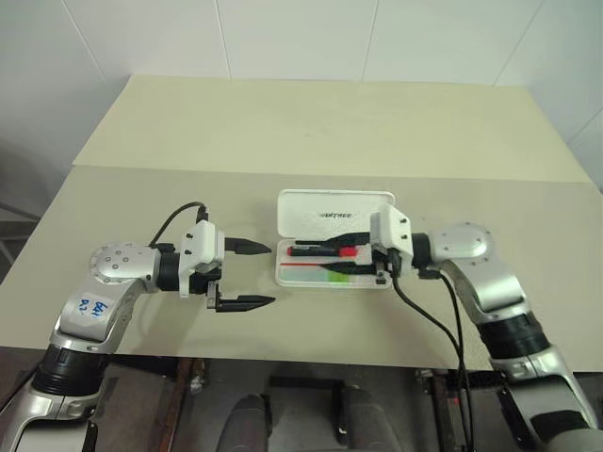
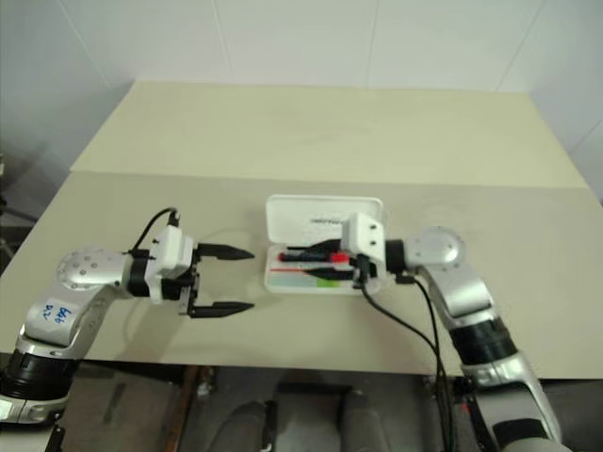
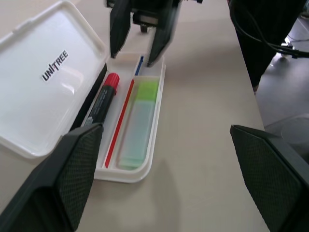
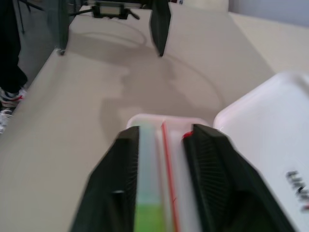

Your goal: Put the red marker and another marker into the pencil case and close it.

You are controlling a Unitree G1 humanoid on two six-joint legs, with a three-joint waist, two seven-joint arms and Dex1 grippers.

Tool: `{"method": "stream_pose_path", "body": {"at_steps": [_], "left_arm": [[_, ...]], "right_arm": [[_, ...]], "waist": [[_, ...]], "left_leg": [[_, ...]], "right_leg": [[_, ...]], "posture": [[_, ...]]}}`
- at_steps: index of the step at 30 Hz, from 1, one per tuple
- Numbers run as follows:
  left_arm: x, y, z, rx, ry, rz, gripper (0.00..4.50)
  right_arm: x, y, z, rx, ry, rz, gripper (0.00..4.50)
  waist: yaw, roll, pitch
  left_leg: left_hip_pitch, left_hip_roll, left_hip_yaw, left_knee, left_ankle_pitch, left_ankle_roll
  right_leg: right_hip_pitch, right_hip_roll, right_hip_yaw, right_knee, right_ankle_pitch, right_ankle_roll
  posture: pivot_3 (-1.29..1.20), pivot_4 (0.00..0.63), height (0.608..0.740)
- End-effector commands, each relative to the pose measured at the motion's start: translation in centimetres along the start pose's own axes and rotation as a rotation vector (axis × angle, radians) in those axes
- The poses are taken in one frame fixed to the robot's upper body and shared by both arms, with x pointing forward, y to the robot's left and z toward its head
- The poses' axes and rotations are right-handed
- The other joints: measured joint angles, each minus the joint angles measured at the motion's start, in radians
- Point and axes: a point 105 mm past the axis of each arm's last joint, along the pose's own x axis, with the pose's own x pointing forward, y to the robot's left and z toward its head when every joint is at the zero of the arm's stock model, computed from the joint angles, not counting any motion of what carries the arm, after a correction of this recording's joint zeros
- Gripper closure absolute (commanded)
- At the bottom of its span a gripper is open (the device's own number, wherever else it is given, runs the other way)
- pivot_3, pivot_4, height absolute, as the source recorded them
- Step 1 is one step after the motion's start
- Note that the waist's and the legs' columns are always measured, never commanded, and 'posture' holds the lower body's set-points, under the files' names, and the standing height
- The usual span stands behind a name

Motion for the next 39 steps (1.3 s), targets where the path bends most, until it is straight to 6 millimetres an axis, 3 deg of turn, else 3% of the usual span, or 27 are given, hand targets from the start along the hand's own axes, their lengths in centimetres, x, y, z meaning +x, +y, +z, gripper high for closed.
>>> {"method": "stream_pose_path", "body": {"at_steps": [1, 4, 10, 14, 21, 39], "left_arm": [[-0.1, -0.1, 0.9, 0.032, -0.017, -0.004, 0.0], [0.1, 0.0, 1.0, 0.029, -0.026, -0.007, 0.0], [0.8, 0.4, 1.6, 0.035, -0.057, -0.021, 0.0], [1.3, 0.8, 2.0, 0.039, -0.073, -0.033, 0.0], [2.2, 0.7, 2.5, 0.047, -0.091, -0.056, 0.0], [1.7, 0.5, 2.3, 0.043, -0.082, -0.027, 0.0]], "right_arm": [[-2.8, -0.1, 1.1, 0.0, -0.004, -0.056, 1.22], [-5.7, -0.5, -0.2, 0.033, 0.078, -0.137, 0.09], [-11.8, -2.7, -3.5, 0.089, 0.239, -0.307, 0.04], [-14.0, -3.6, -5.3, 0.098, 0.313, -0.336, 0.04], [-15.3, -4.8, -7.0, 0.109, 0.377, -0.341, 0.04], [-19.2, -3.4, -10.0, 0.171, 0.508, -0.355, 0.04]], "waist": [[0.0, 0.0, 0.0], [0.0, 0.0, 0.0], [-0.004, 0.0, 0.0], [-0.006, 0.0, 0.0], [-0.005, 0.0, 0.0], [-0.006, 0.0, 0.0]], "left_leg": [[0.0, 0.0, 0.0, 0.0, 0.0, 0.0], [0.0, 0.0, 0.0, 0.0, 0.0, 0.0], [0.001, 0.0, 0.001, 0.001, 0.0, 0.0], [0.001, 0.0, 0.001, 0.001, 0.0, 0.0], [0.001, 0.0, 0.001, 0.001, 0.0, 0.0], [0.001, 0.0, 0.002, 0.001, 0.0, 0.0]], "right_leg": [[0.0, 0.0, 0.0, 0.0, 0.0, 0.0], [0.0, 0.0, 0.0, 0.0, 0.0, 0.0], [0.0, 0.0, 0.0, 0.0, 0.0, 0.0], [0.0, 0.0, 0.0, 0.0, 0.0, 0.0], [0.0, 0.001, 0.001, 0.0, 0.0, 0.0], [0.001, 0.001, 0.002, 0.0, 0.001, 0.001]], "posture": [[0.0, 0.15, 0.74], [0.0, 0.15, 0.74], [0.0, 0.15, 0.74], [0.0, 0.15, 0.74], [0.0, 0.15, 0.74], [0.0, 0.15, 0.74]]}}
